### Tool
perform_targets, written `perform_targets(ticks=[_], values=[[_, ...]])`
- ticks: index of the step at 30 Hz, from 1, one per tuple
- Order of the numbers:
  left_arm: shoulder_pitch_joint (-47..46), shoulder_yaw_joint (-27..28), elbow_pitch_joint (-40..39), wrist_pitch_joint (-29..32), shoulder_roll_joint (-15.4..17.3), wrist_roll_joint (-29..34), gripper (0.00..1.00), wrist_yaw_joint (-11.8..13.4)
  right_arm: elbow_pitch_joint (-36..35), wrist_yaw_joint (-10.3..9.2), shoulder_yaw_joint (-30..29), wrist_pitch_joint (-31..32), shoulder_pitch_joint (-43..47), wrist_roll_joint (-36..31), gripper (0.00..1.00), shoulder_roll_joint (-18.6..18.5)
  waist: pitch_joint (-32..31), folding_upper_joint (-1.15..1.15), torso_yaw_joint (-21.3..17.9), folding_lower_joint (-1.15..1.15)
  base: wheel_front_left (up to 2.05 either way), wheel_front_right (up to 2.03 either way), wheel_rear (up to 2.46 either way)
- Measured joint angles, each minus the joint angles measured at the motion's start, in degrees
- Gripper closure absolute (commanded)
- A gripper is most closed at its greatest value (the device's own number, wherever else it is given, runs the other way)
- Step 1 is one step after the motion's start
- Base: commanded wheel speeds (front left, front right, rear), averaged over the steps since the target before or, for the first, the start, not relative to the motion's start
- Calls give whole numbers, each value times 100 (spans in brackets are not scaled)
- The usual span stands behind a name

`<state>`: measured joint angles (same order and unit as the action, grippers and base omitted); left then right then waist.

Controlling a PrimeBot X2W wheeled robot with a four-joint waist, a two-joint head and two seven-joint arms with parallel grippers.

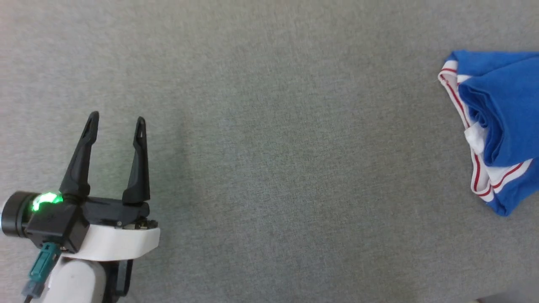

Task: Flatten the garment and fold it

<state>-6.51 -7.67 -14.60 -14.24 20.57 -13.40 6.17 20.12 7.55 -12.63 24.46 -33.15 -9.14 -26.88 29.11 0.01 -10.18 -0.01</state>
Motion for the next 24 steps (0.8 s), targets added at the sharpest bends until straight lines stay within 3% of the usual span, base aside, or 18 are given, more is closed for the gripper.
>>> perform_targets(ticks=[12, 24], values=[[315, 179, 99, -46, -480, 10, 0, 14, -503, -1, 246, -594, 542, 533, 0, 296, -847, 0, 203, -1, 0, 0, 0], [812, 459, 237, -48, -918, -13, 0, -209, -1337, -1, 374, -1444, 1538, 960, 0, 1172, -1640, 0, 478, -1, 0, 0, 0]])
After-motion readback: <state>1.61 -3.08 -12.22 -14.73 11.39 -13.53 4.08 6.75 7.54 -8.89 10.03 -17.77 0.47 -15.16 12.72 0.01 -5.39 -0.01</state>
